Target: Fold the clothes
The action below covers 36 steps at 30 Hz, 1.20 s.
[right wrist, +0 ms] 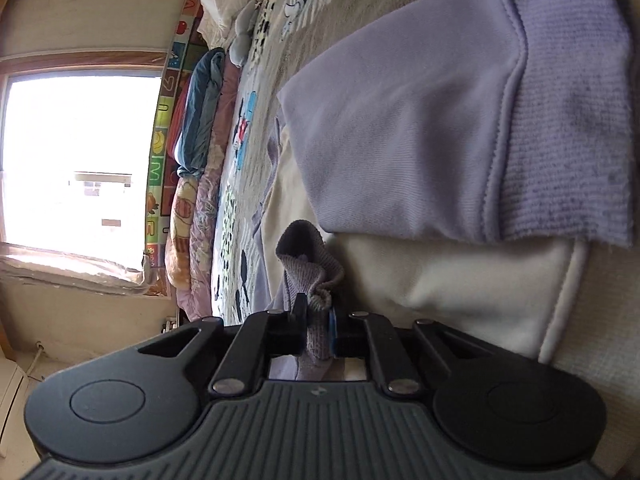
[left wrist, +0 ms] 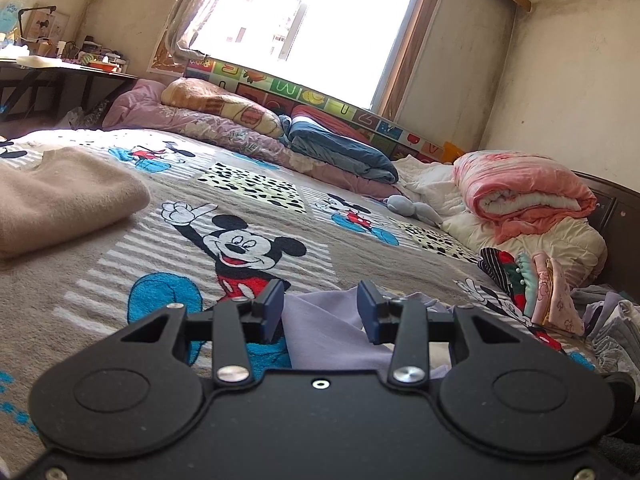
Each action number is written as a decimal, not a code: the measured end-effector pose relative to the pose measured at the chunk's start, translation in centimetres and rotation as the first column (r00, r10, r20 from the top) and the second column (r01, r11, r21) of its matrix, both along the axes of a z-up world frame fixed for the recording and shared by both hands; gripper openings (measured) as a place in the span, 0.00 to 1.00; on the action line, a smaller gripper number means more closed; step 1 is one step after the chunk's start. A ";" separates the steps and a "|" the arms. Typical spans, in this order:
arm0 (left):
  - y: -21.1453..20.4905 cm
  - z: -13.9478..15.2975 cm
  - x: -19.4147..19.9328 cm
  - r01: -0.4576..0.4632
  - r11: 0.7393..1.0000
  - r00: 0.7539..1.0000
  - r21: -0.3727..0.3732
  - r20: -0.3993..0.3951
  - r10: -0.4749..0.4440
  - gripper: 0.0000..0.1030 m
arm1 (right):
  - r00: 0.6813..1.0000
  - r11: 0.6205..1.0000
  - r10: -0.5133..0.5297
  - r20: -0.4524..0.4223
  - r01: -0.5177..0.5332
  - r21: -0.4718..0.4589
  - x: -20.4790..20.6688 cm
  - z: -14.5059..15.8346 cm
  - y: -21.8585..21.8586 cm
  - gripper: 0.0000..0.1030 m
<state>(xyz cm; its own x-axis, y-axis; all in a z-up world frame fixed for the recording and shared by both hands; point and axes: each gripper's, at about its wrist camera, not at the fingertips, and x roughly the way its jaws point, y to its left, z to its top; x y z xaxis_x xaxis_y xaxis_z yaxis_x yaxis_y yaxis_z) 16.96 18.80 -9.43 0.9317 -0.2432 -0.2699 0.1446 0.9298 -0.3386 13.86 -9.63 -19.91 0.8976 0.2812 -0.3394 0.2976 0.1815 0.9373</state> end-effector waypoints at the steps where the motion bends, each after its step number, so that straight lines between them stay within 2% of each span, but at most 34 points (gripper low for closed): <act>1: 0.0 0.0 0.0 -0.002 1.000 1.000 -0.002 0.000 0.002 0.38 | 1.000 1.000 0.005 0.020 -0.004 -0.015 -0.1 0.1 -0.2 0.12; 3: -0.1 0.0 0.0 -0.002 1.000 1.000 0.002 -0.002 0.002 0.38 | 0.998 0.999 0.015 0.059 -0.012 -0.044 -0.3 0.3 -0.6 0.12; 4: -0.2 0.0 0.0 -0.001 1.000 1.000 0.004 -0.003 0.001 0.38 | 0.998 1.000 0.013 0.057 -0.012 -0.026 -0.4 0.0 -0.8 0.17; 6: -0.5 0.0 0.0 0.001 1.000 1.000 0.010 -0.005 -0.001 0.38 | 0.999 1.000 0.009 0.045 -0.010 0.018 -0.4 -0.7 -1.0 0.39; 7: -0.6 0.0 0.0 0.003 1.000 1.000 0.014 -0.006 -0.003 0.38 | 0.998 1.000 0.018 0.054 -0.019 0.018 -0.2 -0.4 -0.9 0.52; 8: -0.8 0.0 0.0 0.008 1.000 1.000 0.020 -0.006 -0.008 0.38 | 0.998 0.999 0.028 0.065 -0.029 0.013 0.1 -0.1 -0.7 0.60; 10: -1.2 0.0 -0.1 0.041 0.998 0.999 0.036 0.004 -0.041 0.38 | 0.997 0.999 0.051 0.054 -0.050 -0.013 1.0 0.6 -0.3 0.64; 13: -2.3 0.1 -0.4 0.142 0.988 0.989 0.066 0.021 -0.144 0.38 | 0.998 0.998 0.062 0.024 -0.062 -0.009 2.3 0.9 -0.1 0.63; 15: -4.0 -0.2 -0.3 0.192 0.971 0.981 0.142 0.002 -0.194 0.37 | 0.998 0.998 0.060 0.030 -0.061 0.006 2.9 0.8 -0.2 0.64; 17: -6.1 -0.9 0.0 0.240 0.948 0.971 0.209 -0.037 -0.238 0.34 | 0.995 0.997 0.079 0.061 -0.080 0.019 3.0 0.6 -0.5 0.64; 19: -7.7 -2.1 0.7 0.267 0.932 0.964 0.245 -0.077 -0.256 0.28 | 0.991 0.995 0.099 0.088 -0.101 0.018 3.1 0.5 -0.8 0.63; 21: -9.2 -3.4 1.4 0.285 0.916 0.958 0.281 -0.116 -0.262 0.26 | 0.988 0.993 0.117 0.105 -0.118 0.002 3.2 0.4 -1.1 0.61; 23: -10.8 -4.8 2.3 0.361 0.871 0.928 0.333 -0.222 -0.300 0.26 | 0.987 0.992 0.122 0.109 -0.123 -0.001 3.3 0.4 -1.4 0.60; 24: -11.4 -5.4 2.4 0.408 0.836 0.906 0.367 -0.278 -0.321 0.26 | 0.987 0.993 0.121 0.107 -0.122 0.003 3.4 0.4 -1.6 0.60; 25: -12.0 -5.9 2.0 0.421 0.804 0.903 0.421 -0.278 -0.327 0.26 | 0.987 0.993 0.119 0.104 -0.121 0.007 3.5 0.4 -1.7 0.60; 28: -11.9 -5.7 2.0 0.422 0.805 0.903 0.417 -0.274 -0.332 0.26 | 0.989 0.992 0.121 0.088 -0.123 0.015 4.0 0.5 -2.0 0.60; 30: -11.4 -5.6 1.8 0.415 0.814 0.906 0.406 -0.265 -0.330 0.26 | 0.989 0.991 0.134 0.062 -0.133 -0.010 4.3 0.6 -1.9 0.55; 33: -10.8 -5.2 1.7 0.414 0.826 0.907 0.384 -0.249 -0.339 0.26 | 0.989 0.989 0.143 0.031 -0.142 -0.042 4.6 0.5 -1.5 0.41; 35: -10.1 -4.7 1.6 0.410 0.841 0.909 0.353 -0.229 -0.347 0.26 | 0.989 0.988 0.146 0.016 -0.145 -0.056 4.6 0.2 -1.4 0.23; 36: -9.6 -4.2 1.6 0.404 0.854 0.912 0.329 -0.215 -0.349 0.26 | 0.989 0.988 0.144 0.014 -0.143 -0.052 4.6 0.0 -1.4 0.20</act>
